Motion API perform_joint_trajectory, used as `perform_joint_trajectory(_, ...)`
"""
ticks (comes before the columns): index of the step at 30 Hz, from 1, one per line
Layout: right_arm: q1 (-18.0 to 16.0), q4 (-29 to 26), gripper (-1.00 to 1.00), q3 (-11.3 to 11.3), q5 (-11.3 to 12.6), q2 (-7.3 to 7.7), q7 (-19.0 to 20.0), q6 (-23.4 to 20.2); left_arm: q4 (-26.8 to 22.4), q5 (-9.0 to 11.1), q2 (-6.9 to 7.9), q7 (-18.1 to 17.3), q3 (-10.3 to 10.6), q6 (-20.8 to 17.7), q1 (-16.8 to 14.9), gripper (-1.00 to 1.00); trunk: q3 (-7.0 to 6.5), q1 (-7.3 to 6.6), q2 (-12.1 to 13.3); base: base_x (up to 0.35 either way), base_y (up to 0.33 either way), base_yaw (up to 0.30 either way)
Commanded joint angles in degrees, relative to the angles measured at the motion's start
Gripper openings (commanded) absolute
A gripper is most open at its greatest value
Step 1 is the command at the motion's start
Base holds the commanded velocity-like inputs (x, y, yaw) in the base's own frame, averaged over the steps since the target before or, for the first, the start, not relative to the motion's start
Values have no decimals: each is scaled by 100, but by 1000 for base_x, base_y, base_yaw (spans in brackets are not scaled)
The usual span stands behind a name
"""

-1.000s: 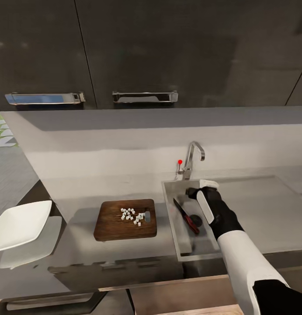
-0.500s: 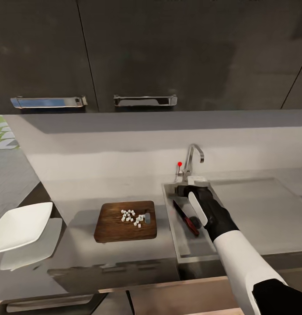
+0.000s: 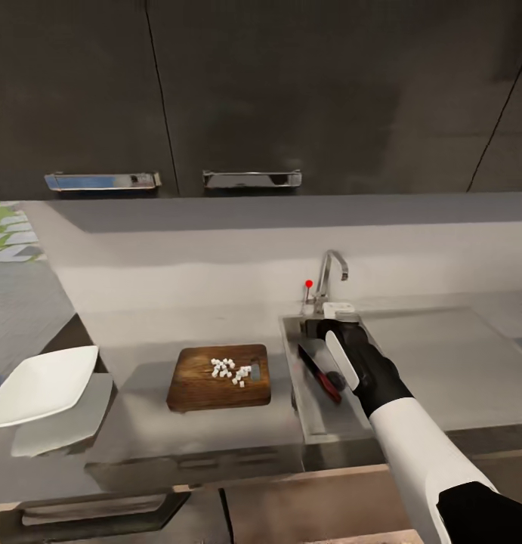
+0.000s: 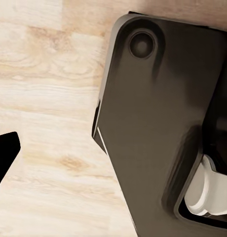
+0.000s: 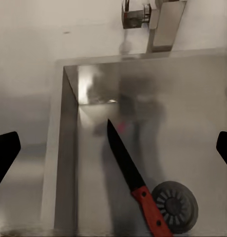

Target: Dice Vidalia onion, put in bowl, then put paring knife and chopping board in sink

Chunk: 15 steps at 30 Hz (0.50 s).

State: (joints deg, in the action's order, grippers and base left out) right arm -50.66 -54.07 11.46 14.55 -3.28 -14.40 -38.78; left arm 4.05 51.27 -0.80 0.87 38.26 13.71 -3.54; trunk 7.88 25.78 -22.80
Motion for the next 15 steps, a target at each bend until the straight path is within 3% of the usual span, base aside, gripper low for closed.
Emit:
perform_joint_trajectory(1,-6,-1,100,18,63,-1,-54,-16,17,6,-7,9,33,27,-7,100,3,1,-12,-272,27,0)
perform_joint_trajectory(6,-6,13,100,30,76,-13,-41,-16,18,6,-8,9,33,27,-6,100,-41,1,-12,-201,120,0)
perform_joint_trajectory(10,-6,32,100,31,82,-14,-9,-14,17,6,-8,8,35,28,-7,100,-52,1,-12,-30,148,0)
perform_joint_trajectory(15,-6,61,100,31,75,-12,310,-14,18,6,-8,9,33,27,-6,100,-53,1,-12,-2,63,0)
